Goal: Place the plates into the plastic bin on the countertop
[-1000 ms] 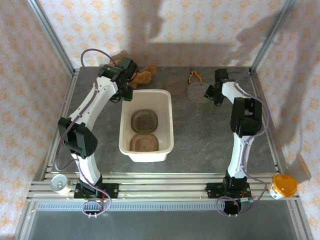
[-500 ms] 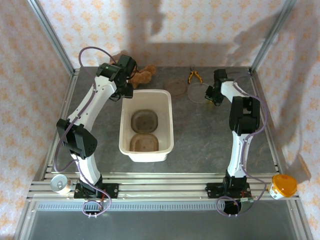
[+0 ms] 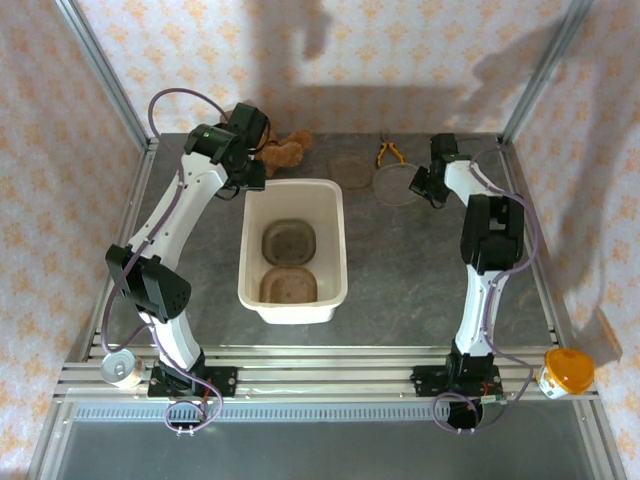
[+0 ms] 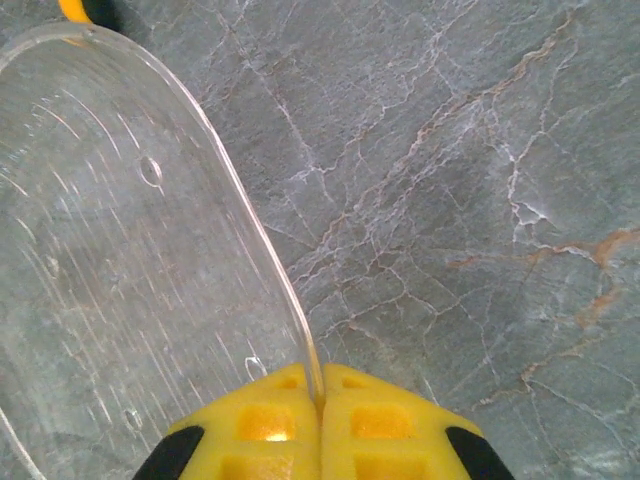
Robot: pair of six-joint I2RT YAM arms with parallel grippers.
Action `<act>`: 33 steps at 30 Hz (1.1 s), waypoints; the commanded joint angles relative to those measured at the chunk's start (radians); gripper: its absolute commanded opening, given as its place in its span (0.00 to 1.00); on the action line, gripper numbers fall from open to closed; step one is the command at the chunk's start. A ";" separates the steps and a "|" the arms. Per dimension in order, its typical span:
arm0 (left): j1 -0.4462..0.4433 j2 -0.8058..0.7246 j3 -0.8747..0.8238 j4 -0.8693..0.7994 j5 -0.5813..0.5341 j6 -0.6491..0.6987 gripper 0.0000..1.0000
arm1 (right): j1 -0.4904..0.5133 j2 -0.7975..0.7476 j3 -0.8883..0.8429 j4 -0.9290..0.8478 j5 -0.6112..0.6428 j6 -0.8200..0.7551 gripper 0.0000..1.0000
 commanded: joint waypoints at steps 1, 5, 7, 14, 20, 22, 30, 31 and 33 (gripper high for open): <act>-0.018 -0.033 0.025 0.012 -0.007 0.009 0.47 | -0.004 -0.060 -0.042 -0.018 0.045 -0.028 0.01; -0.031 -0.040 0.021 0.020 -0.007 0.011 0.47 | -0.004 -0.108 -0.084 -0.007 0.045 -0.037 0.00; -0.039 -0.043 0.022 0.028 -0.007 0.016 0.48 | -0.003 -0.130 -0.100 -0.007 0.045 -0.040 0.00; -0.104 -0.022 0.074 0.049 -0.014 0.097 0.49 | -0.004 -0.254 -0.183 -0.006 0.058 -0.066 0.00; -0.214 0.038 0.180 0.092 -0.052 0.274 0.51 | -0.019 -0.402 -0.259 0.004 0.038 -0.103 0.00; -0.232 0.076 0.242 0.109 -0.018 0.311 0.51 | -0.019 -0.451 -0.268 0.007 0.011 -0.122 0.00; -0.257 0.210 0.453 0.205 0.194 0.474 0.56 | -0.017 -0.625 -0.291 0.036 -0.144 -0.166 0.00; -0.258 0.227 0.483 0.207 0.216 0.487 0.58 | -0.016 -0.649 -0.295 0.037 -0.155 -0.172 0.00; -0.264 0.251 0.522 0.213 0.247 0.512 0.61 | -0.011 -0.693 -0.301 0.034 -0.177 -0.190 0.00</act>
